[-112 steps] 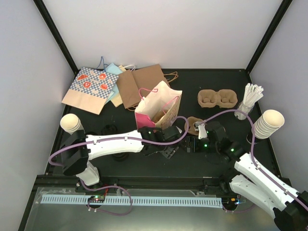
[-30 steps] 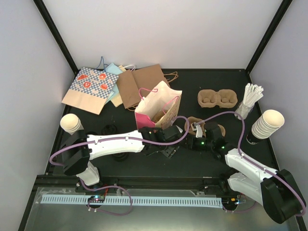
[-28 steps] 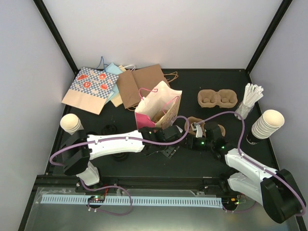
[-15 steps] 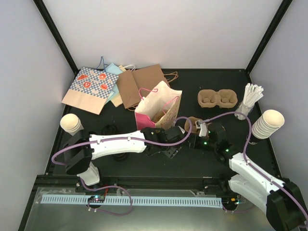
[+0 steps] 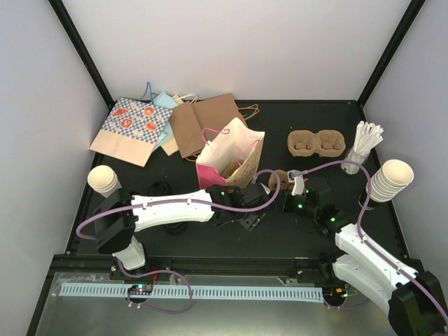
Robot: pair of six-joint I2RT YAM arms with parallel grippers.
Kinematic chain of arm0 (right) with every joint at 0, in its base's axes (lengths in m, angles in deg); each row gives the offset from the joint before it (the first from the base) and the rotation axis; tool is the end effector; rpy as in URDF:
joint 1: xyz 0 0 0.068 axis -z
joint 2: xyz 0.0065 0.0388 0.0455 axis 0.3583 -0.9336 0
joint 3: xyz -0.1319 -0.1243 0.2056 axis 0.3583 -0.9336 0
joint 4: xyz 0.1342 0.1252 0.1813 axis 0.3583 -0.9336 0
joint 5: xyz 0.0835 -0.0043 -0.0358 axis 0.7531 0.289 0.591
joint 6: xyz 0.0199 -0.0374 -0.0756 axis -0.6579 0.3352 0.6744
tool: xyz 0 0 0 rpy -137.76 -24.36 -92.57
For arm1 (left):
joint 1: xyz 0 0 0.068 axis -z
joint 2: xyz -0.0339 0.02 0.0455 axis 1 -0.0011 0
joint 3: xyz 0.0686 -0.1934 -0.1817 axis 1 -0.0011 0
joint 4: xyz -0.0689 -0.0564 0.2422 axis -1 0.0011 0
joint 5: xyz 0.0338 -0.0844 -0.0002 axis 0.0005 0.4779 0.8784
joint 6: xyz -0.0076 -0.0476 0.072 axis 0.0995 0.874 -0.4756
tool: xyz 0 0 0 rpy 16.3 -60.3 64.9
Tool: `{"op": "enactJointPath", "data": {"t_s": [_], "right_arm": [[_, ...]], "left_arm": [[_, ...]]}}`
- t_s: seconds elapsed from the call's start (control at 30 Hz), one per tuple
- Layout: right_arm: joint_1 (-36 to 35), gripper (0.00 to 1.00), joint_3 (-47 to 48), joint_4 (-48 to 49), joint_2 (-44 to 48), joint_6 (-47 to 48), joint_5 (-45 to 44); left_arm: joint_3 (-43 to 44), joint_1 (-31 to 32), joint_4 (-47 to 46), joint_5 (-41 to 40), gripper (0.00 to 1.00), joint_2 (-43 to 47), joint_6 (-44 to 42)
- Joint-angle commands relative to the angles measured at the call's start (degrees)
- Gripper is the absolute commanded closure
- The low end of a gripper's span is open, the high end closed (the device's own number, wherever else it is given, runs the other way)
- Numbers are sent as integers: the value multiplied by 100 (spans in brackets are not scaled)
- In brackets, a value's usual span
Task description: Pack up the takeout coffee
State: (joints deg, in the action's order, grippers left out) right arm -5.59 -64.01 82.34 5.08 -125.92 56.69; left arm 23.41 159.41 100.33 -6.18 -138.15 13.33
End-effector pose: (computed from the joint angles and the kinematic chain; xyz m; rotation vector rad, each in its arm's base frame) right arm 0.1674 0.1178 0.1783 -0.0265 2.2542 1.0834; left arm 0.1384 -0.3246 0.1943 0.9389 2.4981 -0.2740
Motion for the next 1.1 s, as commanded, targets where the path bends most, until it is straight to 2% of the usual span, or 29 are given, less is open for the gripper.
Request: {"op": "enactJointPath", "data": {"t_s": [0.0,0.13,0.37,0.8,1.07], "right_arm": [[17,45,-354,907,-380,-180,601],[22,49,-538,1428,-682,-416,782],[27,54,-679,1592,-857,-386,785],[22,54,-769,2332,-1797,-371,1246],[19,55,-1230,3059,-2566,-427,1345]], "left_arm": [[-298,99,648,896,34,-522,-15],[-275,102,653,912,34,-537,-26],[-263,102,645,912,34,-552,-32],[-254,102,591,972,34,-592,-37],[-263,97,580,963,34,-607,-27]]}}
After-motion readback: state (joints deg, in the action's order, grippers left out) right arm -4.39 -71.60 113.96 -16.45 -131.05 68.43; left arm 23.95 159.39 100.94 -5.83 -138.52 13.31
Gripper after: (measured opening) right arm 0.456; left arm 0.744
